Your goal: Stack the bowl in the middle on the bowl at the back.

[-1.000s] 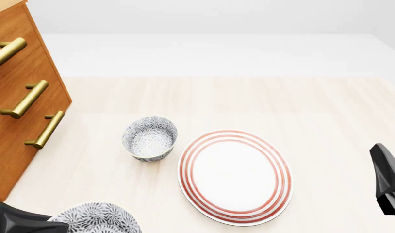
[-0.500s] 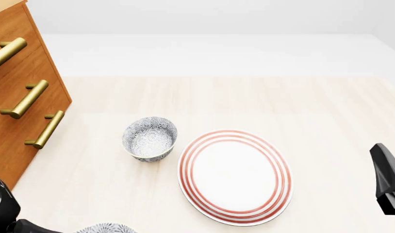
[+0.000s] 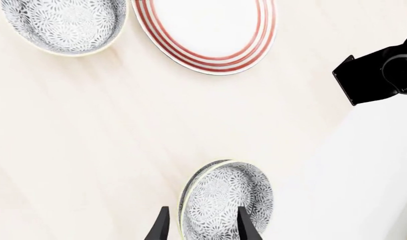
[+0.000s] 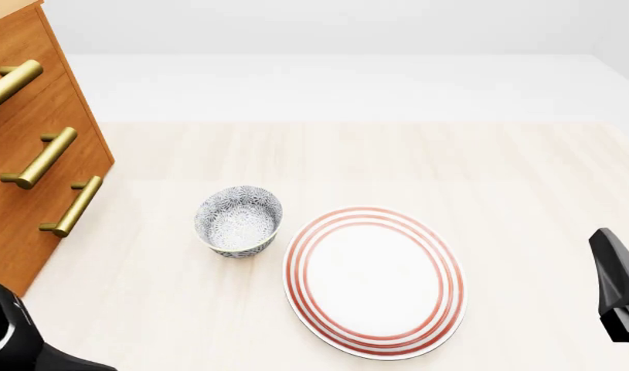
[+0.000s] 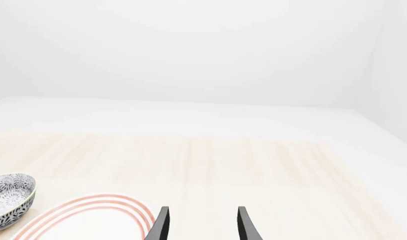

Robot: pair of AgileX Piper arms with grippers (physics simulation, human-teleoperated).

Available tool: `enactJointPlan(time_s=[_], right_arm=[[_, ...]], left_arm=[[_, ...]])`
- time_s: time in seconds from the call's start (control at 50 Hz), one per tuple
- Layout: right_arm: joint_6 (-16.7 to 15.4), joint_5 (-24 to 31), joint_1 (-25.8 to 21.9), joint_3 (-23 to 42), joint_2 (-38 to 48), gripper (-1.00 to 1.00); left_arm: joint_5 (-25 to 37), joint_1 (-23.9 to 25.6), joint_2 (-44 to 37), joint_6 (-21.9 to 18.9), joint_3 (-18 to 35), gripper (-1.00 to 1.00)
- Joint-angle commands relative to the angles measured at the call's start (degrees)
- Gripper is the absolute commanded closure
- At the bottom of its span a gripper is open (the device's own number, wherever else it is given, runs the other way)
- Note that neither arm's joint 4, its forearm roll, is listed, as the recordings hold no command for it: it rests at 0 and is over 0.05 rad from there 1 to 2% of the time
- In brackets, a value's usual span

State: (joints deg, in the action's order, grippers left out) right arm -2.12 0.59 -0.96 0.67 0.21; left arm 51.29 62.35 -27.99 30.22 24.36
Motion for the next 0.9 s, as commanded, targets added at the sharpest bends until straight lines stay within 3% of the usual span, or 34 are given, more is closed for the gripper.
enactJointPlan(time_s=[0.02,0.2,0.38,0.52,0.68,0.9], right_arm=[[-0.1,0.1,0.0,0.0,0.0,-1.0],[-0.1,-0.1,-0.1,0.0,0.2,-1.0],[-0.2,-0.2,-0.1,-0.1,0.1,-1.0],[-0.3,-0.1,-0.1,-0.1,0.1,-1.0],[-0.4,-0.1,-0.1,0.0,0.0,-1.0],[-0.2,-0.2,0.1,-0.1,0.0,-1.0]], left_arm=[[1.6,-0.2,1.0,-0.8,0.7,-1.0],[4.4,-1.6,2.3,-1.9,2.3,-1.0],[9.6,-3.1,4.2,-4.4,7.3,-1.0],[14.8,-6.8,6.4,-7.7,12.5,-1.0],[16.8,-8.7,7.6,-8.4,16.4,-1.0],[18.3,-14.1,9.4,-10.6,26.0,-1.0]])
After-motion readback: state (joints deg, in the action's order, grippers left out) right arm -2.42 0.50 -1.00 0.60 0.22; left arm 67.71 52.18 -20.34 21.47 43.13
